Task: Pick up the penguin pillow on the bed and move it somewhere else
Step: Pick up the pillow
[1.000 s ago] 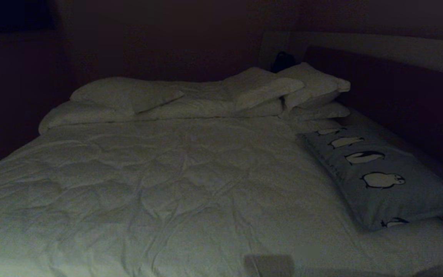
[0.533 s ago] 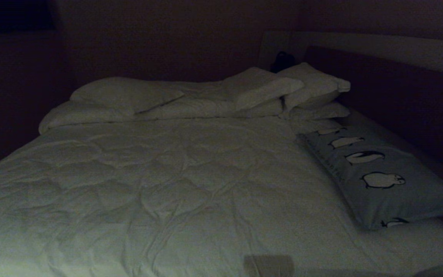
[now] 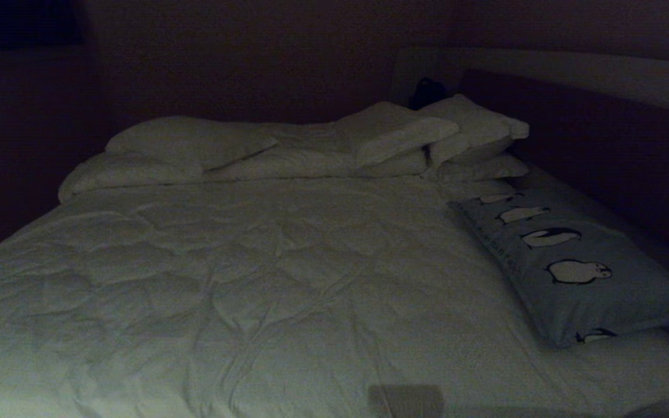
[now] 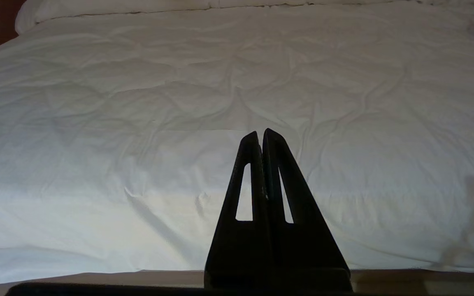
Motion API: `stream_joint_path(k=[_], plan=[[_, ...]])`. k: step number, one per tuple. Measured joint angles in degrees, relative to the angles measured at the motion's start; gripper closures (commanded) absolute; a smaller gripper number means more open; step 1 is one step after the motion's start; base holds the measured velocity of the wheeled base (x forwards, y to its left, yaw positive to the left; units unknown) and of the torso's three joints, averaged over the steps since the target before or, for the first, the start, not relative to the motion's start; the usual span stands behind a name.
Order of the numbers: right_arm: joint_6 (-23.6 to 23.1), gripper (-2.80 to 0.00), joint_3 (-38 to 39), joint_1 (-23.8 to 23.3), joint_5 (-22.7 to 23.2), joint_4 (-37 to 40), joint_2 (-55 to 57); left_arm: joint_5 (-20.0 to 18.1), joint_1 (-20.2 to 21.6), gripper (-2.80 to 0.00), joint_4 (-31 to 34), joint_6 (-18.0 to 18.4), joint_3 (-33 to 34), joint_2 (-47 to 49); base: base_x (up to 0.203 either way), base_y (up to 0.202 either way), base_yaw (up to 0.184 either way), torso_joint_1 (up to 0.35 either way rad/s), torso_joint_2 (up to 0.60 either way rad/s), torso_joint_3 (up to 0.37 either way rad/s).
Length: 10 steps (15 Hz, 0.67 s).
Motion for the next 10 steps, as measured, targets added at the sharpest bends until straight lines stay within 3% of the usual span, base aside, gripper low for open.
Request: stream_joint_path(k=[5, 10], plan=[[-0.64, 0.00, -12.31, 0.00, 3.52, 0.09, 0.67, 0.00, 0.00, 0.00, 0.00, 0.00, 0.00, 0.00, 0.000, 0.000, 0.000, 0.000, 0.00, 0.000], [-1.27, 0.00, -27.69, 0.00, 3.88, -0.02, 8.02, -0.02, 0.00, 0.00, 0.00, 0.00, 0.00, 0.01, 0.000, 0.000, 0.000, 0.000, 0.00, 0.000]])
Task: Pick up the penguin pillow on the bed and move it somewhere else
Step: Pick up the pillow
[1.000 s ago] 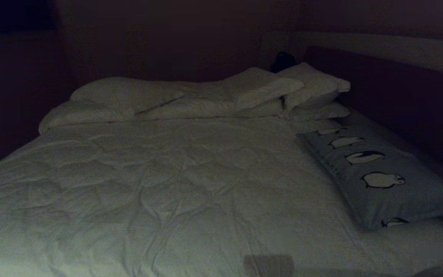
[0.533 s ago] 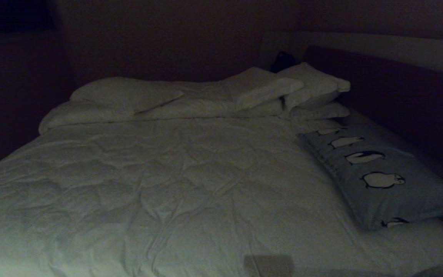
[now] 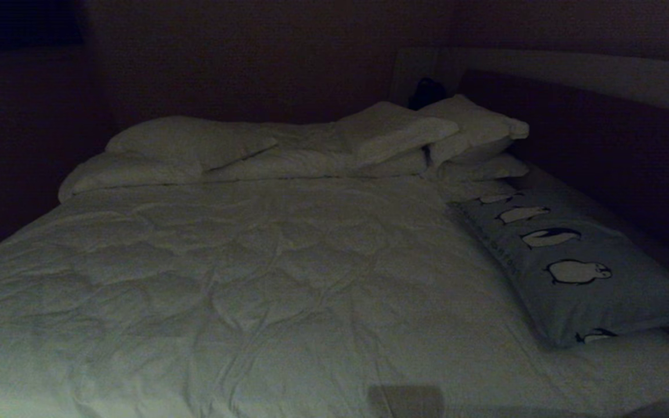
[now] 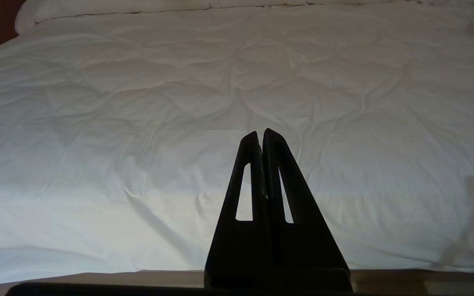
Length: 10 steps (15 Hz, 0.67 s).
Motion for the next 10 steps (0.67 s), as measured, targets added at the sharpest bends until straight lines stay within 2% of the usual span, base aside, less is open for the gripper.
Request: stream_joint_path(k=[5, 10], plan=[[-0.07, 0.00, -14.19, 0.09, -0.13, 0.07, 11.26, 0.02, 0.00, 0.00, 0.00, 0.02, 0.00, 0.01, 0.000, 0.000, 0.000, 0.000, 0.00, 0.000], [0.00, 0.00, -23.59, 0.09, -0.37, 0.02, 22.94, 0.02, 0.00, 0.00, 0.00, 0.00, 0.00, 0.00, 0.000, 0.000, 0.000, 0.000, 0.00, 0.000]])
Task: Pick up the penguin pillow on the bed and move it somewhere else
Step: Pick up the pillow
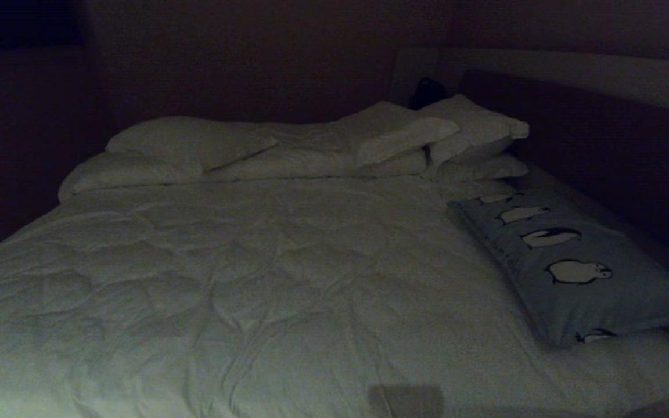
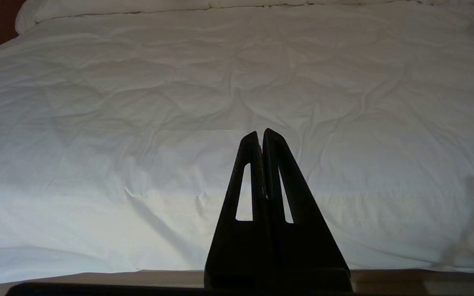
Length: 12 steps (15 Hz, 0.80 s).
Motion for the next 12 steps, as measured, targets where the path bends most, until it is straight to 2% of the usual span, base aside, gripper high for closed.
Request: stream_joint_path(k=[7, 12], plan=[[0.30, 0.00, -9.89, -0.06, -0.59, -0.46, 15.15, 0.00, 0.00, 0.00, 0.00, 0.00, 0.00, 0.00, 0.000, 0.000, 0.000, 0.000, 0.00, 0.000], [0.30, 0.00, -15.15, -0.40, -3.53, -5.47, 27.06, -0.02, 0.00, 0.00, 0.00, 0.00, 0.00, 0.01, 0.000, 0.000, 0.000, 0.000, 0.00, 0.000]])
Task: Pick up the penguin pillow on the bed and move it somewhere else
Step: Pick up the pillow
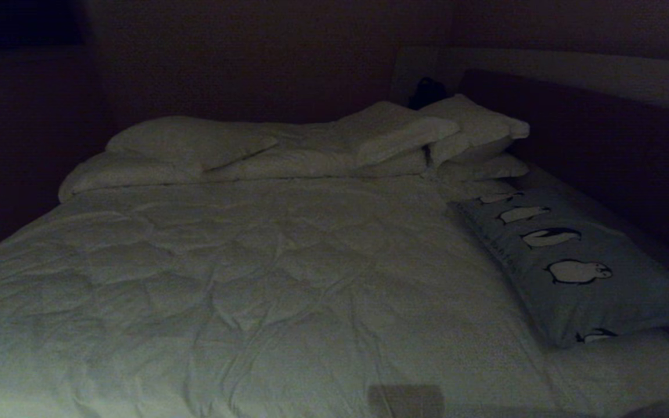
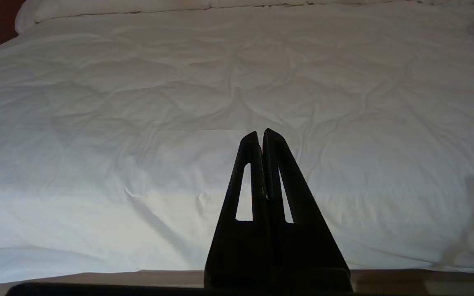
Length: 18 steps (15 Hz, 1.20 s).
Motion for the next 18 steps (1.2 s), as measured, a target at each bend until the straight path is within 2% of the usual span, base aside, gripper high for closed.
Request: stream_joint_path(k=[3, 8, 13, 18], plan=[[0.04, 0.00, -2.14, -1.59, -2.60, -3.80, 8.18, 0.02, 0.00, 0.00, 0.00, 0.00, 0.00, -0.02, 0.000, 0.000, 0.000, 0.000, 0.00, 0.000], [1.28, 0.00, -3.66, -10.08, -4.34, -8.44, 22.01, -0.01, 0.00, 0.00, 0.00, 0.00, 0.00, -0.01, 0.000, 0.000, 0.000, 0.000, 0.00, 0.000], [4.01, 0.00, -7.27, -16.83, -4.33, -11.69, 35.48, 0.00, 0.00, 0.00, 0.02, 0.00, 0.00, -0.02, 0.000, 0.000, 0.000, 0.000, 0.00, 0.000], [9.36, 0.00, -12.62, -20.72, -4.31, -11.31, 47.06, 0.01, 0.00, 0.00, 0.02, 0.02, 0.00, -0.01, 0.000, 0.000, 0.000, 0.000, 0.00, 0.000]])
